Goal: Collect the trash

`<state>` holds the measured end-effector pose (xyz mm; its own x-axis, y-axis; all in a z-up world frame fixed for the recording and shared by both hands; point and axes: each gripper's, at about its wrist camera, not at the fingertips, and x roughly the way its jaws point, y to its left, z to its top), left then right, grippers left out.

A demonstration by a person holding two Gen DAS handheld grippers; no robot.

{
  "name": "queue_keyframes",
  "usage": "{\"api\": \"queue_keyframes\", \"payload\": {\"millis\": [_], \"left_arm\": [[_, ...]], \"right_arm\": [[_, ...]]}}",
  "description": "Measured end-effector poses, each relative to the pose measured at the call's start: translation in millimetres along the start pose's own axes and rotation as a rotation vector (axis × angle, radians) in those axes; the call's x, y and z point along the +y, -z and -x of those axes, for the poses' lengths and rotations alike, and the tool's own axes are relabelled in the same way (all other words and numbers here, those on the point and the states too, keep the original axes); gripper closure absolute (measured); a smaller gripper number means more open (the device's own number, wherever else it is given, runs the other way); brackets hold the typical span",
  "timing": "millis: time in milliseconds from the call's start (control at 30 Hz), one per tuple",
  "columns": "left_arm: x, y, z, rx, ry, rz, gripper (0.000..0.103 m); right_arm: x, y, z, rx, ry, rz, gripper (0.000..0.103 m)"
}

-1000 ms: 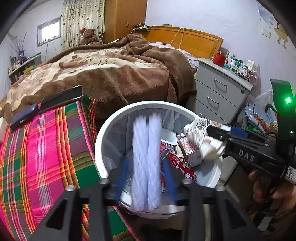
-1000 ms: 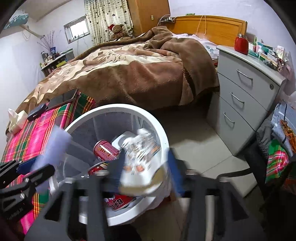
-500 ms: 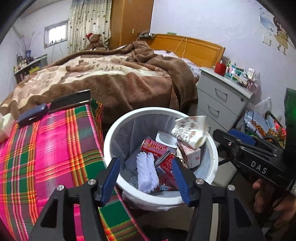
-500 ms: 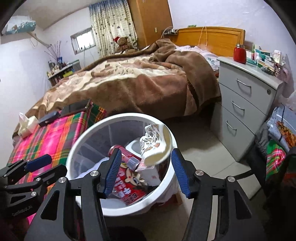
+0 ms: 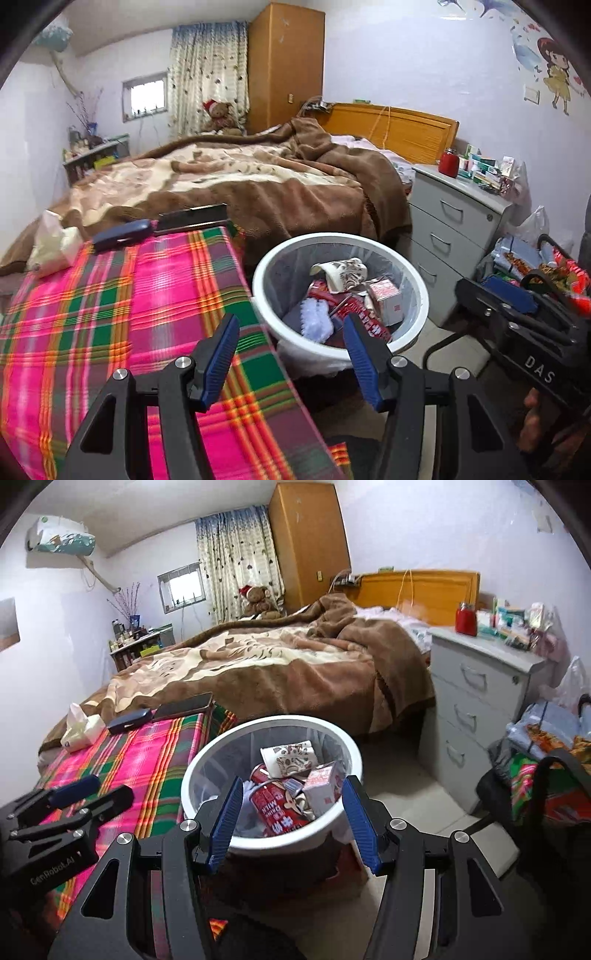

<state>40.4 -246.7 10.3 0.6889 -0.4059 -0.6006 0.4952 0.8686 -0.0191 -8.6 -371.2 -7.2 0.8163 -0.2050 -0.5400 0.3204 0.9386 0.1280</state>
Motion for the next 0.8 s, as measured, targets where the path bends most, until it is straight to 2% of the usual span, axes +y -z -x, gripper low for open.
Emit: {"api": "queue_keyframes", "payload": {"millis": [200, 333, 800], "left_arm": [[-1, 15, 18, -0.032, -0.008, 0.012, 0.045], [-4, 23, 23, -0.038, -0.048, 0.0, 0.045], [-3, 31, 28, -0.044, -0.068, 0.013, 0.045]], "right_arm": [[8, 8, 9, -0.032, 0.007, 0.015, 0.046], [13, 15, 14, -0.05, 0.028, 0.041, 0.046], [20, 26, 18, -0.046, 0.004, 0.035, 0.046]]}}
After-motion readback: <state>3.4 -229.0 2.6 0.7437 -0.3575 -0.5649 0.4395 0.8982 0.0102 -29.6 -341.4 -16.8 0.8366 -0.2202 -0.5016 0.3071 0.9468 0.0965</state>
